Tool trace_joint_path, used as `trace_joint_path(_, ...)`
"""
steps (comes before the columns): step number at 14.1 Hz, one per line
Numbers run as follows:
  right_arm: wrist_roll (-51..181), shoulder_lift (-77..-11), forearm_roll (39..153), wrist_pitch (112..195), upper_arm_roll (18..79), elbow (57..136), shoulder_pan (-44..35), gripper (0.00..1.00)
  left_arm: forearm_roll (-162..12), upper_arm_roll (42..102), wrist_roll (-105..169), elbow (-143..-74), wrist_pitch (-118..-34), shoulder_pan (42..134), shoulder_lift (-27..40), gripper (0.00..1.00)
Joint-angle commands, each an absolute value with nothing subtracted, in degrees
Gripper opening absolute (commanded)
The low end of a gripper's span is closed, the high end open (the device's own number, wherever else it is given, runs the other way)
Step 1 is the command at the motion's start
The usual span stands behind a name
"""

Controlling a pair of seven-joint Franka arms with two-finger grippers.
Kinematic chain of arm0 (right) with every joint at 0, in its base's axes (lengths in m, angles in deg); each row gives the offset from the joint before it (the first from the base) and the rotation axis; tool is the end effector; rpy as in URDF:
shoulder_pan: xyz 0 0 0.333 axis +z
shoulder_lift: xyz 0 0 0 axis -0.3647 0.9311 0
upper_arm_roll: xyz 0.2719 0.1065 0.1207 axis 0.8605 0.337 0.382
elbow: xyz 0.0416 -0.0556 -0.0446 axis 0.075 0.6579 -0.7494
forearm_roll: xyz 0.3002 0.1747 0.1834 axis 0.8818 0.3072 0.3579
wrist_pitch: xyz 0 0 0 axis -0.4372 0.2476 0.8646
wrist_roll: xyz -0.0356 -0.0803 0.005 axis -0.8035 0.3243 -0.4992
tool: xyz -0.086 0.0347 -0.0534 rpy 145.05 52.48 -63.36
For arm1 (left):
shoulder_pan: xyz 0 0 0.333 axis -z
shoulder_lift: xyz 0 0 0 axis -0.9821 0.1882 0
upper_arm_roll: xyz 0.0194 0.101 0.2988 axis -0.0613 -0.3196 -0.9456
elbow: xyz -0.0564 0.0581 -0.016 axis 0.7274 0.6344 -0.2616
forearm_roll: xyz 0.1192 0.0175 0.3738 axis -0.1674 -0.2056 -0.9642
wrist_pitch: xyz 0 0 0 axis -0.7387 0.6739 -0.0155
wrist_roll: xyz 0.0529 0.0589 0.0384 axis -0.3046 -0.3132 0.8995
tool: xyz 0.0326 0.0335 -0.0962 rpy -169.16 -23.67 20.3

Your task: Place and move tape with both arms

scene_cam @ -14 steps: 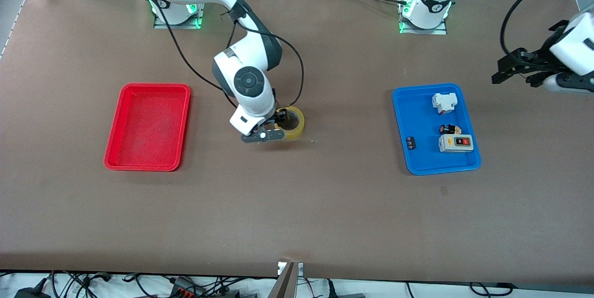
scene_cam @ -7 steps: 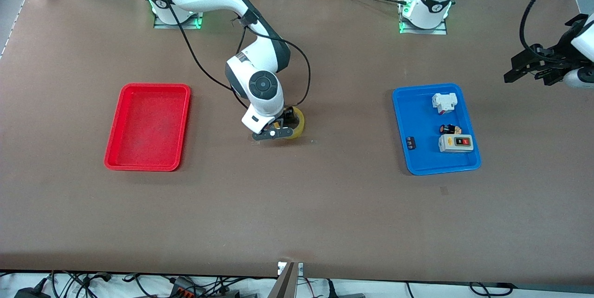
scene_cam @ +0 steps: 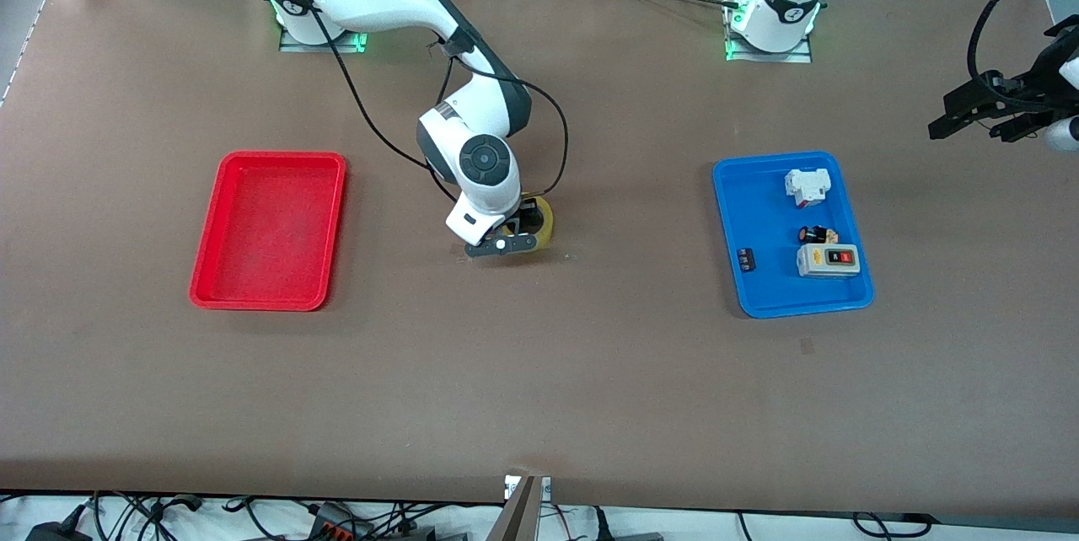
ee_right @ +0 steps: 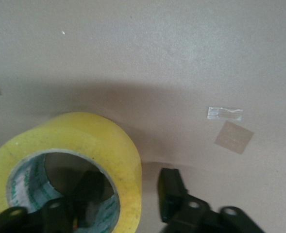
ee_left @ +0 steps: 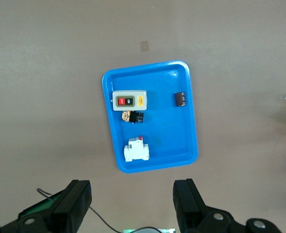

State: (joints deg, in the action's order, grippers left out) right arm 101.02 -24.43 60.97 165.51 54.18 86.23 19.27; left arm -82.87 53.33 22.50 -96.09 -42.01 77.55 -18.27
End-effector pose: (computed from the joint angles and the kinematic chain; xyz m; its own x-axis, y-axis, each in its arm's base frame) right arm 0.5279 0.4549 0.1990 0.9864 0.1433 -0.0803 0.1450 -0.9893 0.0156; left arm 0.5461 0.0145 0.6314 0.9967 -0.0195 -0.0786 -0.0178 -0.9996 0.0222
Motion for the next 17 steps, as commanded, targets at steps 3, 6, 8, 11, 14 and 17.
trace_joint_path(3,100.8,-24.74,61.89,165.05,54.36,83.98,18.43,0.0,-82.52,52.96,21.12,-95.57,-41.02,77.83,-18.64,1.0)
trace_joint_path(6,100.19,-31.57,63.11,159.27,54.09,84.24,11.52,0.0,-82.78,52.96,21.21,-95.4,-41.55,77.92,-18.12,1.0)
trace_joint_path(8,95.13,-35.18,63.39,155.13,54.36,85.55,4.31,0.0,-82.87,53.74,21.47,-95.48,-41.55,77.83,-17.94,1.0)
trace_joint_path(11,83.08,-38.09,63.3,154.49,54.18,92.03,-7.9,0.0,-82.96,53.84,21.65,-95.48,-41.46,77.83,-17.94,1.0)
trace_joint_path(14,74.02,-41.08,62.42,156.69,53.66,100.47,-15.65,0.0,-83.14,53.84,21.56,-95.48,-41.55,77.92,-17.94,1.0)
trace_joint_path(17,69.69,-43.45,59.89,156.43,53.13,105.58,-19.62,0.0,-83.31,53.84,21.47,-95.75,-41.72,77.83,-17.94,1.0)
